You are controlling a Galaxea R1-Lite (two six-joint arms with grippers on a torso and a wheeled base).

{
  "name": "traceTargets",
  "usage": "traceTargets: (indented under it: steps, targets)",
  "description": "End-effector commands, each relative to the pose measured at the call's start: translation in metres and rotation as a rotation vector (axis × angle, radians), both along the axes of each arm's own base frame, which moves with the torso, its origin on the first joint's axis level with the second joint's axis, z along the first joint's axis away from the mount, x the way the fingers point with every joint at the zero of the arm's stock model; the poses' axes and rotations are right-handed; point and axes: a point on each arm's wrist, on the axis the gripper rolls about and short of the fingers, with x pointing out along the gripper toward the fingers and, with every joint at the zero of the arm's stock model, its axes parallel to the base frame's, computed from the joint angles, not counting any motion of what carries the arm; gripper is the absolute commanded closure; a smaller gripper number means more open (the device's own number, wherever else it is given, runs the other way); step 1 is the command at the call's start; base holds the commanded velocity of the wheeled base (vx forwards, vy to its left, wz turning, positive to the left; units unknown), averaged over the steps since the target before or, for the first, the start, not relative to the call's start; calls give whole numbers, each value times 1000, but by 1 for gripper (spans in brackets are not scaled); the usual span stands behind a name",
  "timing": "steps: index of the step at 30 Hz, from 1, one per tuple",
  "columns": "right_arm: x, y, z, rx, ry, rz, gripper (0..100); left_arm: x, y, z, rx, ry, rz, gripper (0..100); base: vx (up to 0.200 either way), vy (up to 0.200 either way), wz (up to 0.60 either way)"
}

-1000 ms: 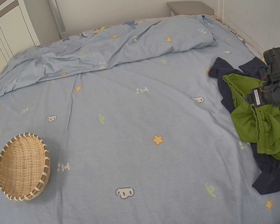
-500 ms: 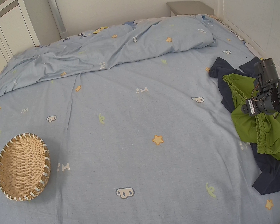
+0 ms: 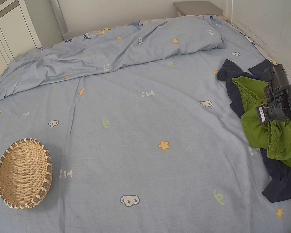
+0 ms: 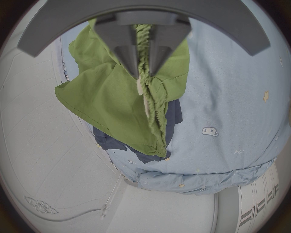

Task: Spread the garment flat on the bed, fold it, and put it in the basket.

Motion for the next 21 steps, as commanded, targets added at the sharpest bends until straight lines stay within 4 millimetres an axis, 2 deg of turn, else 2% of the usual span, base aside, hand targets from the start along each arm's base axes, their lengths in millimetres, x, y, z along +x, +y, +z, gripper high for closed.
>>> traceTargets:
  steps: [1,5,7,11,13,14,16,18,21]
  targets:
    - [0,0,0,0,2,1,100,0,0,-5,0,3,0,0,0,0,0]
    - [1,-1,3,6,-9,3,100,0,0,-5,0,3,0,0,0,0,0]
    - [0,-1,20,19,-39,9,100,0,0,-5,0,3,0,0,0,0,0]
    - [-21,-4,57,82,-20,32,100,0,0,-5,0,3,0,0,0,0,0]
    - [-37,-2,78,189,-3,79,100,0,0,-5,0,3,0,0,0,0,0]
    - [-37,-2,78,189,-3,79,100,0,0,-5,0,3,0,0,0,0,0]
    - [-58,8,101,361,12,157,100,0,0,-5,0,3,0,0,0,0,0]
    - [-71,16,112,461,12,211,100,0,0,-5,0,3,0,0,0,0,0]
    - [-81,26,117,518,9,272,100,0,0,-5,0,3,0,0,0,0,0]
